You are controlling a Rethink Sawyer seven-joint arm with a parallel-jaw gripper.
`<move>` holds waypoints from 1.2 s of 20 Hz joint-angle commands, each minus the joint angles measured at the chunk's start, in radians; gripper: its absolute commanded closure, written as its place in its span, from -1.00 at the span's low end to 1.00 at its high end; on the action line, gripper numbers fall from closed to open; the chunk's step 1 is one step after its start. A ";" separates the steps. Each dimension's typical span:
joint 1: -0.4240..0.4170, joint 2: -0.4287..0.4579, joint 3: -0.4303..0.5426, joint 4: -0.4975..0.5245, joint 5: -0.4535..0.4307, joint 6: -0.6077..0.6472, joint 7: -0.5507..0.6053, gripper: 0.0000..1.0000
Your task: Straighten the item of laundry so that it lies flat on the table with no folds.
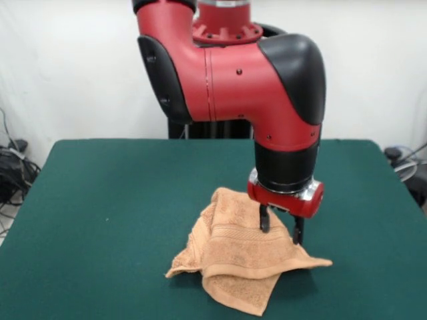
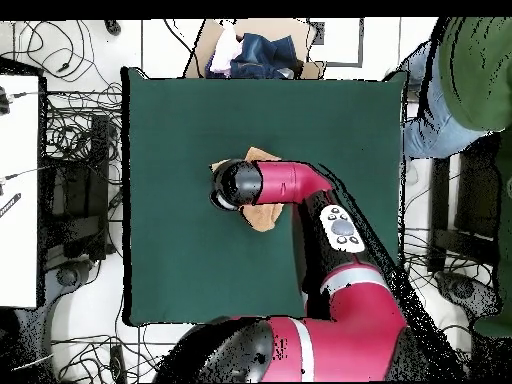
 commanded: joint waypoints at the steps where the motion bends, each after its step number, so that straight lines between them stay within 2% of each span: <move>1: 0.017 0.021 0.076 0.021 -0.046 -0.042 -0.078 -1.00; 7: 0.016 -0.027 0.073 -0.024 -0.011 0.095 -0.093 -1.00; 11: 0.037 0.027 0.075 -0.146 -0.006 0.130 -0.100 -1.00; 17: 0.052 0.108 0.098 -0.363 0.019 0.297 -0.143 -1.00; 21: 0.065 0.196 0.121 -0.531 0.022 0.374 -0.160 -1.00; 24: 0.077 0.230 0.125 -0.609 0.018 0.443 -0.151 -1.00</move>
